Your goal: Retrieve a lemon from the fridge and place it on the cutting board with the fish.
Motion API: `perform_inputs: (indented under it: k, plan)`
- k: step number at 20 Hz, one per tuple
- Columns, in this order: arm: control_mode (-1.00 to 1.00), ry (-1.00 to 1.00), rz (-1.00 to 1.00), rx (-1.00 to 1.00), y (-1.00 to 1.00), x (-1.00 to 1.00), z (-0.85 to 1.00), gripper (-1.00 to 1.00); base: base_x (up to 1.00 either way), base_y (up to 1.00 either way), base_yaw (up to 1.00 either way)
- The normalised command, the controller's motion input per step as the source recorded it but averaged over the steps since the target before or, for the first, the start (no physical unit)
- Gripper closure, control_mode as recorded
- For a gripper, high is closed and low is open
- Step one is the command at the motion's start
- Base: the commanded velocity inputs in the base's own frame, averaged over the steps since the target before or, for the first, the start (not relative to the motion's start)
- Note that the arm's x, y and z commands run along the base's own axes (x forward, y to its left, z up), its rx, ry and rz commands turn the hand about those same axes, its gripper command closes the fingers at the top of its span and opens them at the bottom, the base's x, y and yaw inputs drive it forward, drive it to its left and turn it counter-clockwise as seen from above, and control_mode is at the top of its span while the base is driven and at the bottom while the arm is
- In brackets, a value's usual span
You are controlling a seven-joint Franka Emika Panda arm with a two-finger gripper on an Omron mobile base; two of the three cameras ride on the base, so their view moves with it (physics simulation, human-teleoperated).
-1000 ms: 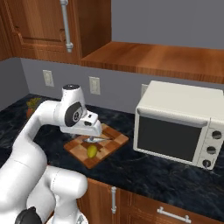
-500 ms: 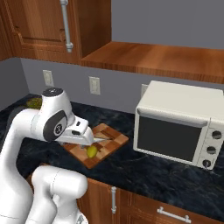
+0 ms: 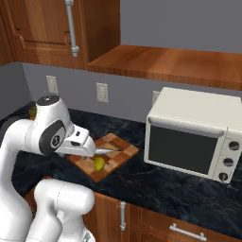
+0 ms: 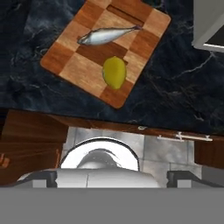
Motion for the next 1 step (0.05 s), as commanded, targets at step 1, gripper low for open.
perform_inputs:
  k: [1]
  plan:
    - [-1.00, 0.00, 0.00, -0.05, 0.30, 0.02, 0.00, -1.00, 0.00, 0.00, 0.00]
